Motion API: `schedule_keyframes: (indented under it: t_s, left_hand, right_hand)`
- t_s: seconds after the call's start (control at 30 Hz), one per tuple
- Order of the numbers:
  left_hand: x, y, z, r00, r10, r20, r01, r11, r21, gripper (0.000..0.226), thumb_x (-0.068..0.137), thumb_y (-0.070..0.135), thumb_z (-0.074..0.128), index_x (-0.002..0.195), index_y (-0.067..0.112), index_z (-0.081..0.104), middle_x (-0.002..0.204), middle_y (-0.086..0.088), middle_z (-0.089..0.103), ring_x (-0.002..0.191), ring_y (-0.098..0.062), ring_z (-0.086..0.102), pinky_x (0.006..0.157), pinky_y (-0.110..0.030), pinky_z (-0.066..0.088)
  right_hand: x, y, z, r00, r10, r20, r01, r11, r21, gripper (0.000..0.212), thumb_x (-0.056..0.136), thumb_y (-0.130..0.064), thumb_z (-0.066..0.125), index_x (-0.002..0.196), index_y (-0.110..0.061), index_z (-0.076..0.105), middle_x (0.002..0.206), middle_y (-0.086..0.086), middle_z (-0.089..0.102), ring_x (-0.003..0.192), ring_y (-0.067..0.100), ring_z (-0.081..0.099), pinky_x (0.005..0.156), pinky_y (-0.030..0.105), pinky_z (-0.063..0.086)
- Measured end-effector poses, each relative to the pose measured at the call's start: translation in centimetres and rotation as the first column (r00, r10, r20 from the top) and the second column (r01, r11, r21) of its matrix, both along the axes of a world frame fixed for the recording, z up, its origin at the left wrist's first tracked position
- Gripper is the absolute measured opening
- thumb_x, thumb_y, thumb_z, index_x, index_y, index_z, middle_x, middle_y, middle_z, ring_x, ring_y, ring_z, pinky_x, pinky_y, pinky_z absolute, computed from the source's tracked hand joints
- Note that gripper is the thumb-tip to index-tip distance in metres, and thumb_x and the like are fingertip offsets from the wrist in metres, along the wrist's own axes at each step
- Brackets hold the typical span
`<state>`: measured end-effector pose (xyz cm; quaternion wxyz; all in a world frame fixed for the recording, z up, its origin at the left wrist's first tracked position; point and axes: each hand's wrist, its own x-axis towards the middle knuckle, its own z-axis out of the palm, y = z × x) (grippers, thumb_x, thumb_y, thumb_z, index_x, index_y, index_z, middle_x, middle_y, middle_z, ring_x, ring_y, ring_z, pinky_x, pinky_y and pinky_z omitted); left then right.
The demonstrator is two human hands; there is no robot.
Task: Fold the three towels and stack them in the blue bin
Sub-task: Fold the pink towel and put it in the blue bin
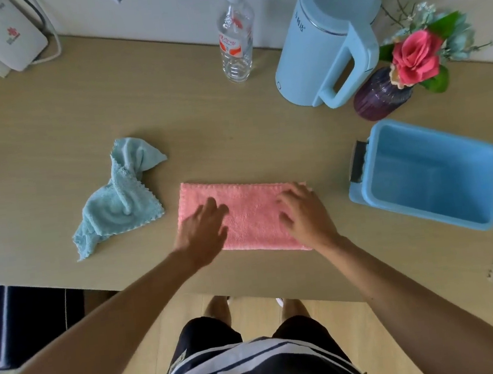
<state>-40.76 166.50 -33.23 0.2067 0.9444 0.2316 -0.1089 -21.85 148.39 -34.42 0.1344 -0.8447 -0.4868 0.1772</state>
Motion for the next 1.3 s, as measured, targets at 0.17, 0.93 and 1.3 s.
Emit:
schedule_keyframes:
  t_s: [0.17, 0.93, 1.3]
  left_hand:
    - [-0.6, -3.0, -1.4, 0.993, 0.000, -0.120, 0.007, 0.998, 0.061, 0.059, 0.089, 0.042, 0.061, 0.141, 0.021, 0.042, 0.138, -0.011, 0.044, 0.115, -0.028, 0.051, 0.087, -0.043, 0.055]
    - [-4.4, -3.1, -1.8, 0.866, -0.498, -0.045, 0.500, 0.860, 0.100, 0.047, 0.068, 0.024, 0.074, 0.115, 0.022, 0.067, 0.119, -0.004, 0.063, 0.110, -0.021, 0.059, 0.091, -0.033, 0.053]
    - [-4.8, -3.6, -1.1, 0.940, -0.334, 0.070, 0.337, 0.941, -0.042, 0.059, 0.075, 0.057, 0.070, 0.122, 0.022, 0.063, 0.121, 0.002, 0.062, 0.111, -0.019, 0.055, 0.101, -0.039, 0.046]
  right_hand:
    - [-1.6, -1.9, -0.3, 0.999, -0.032, 0.004, 0.032, 0.992, -0.121, 0.048, 0.081, -0.025, 0.073, 0.128, -0.023, 0.061, 0.129, -0.005, 0.051, 0.119, 0.014, 0.053, 0.103, 0.038, 0.047]
    - [-8.3, -5.5, -1.6, 0.957, 0.277, 0.080, -0.274, 0.960, -0.047, 0.034, 0.079, -0.015, 0.070, 0.110, -0.027, 0.074, 0.117, -0.006, 0.064, 0.113, 0.020, 0.054, 0.095, 0.036, 0.041]
    - [-7.8, -2.9, 1.9, 0.877, -0.100, -0.470, 0.097, 0.995, -0.031, 0.026, 0.098, -0.029, 0.054, 0.072, -0.033, 0.058, 0.062, -0.025, 0.058, 0.057, -0.003, 0.051, 0.067, 0.029, 0.037]
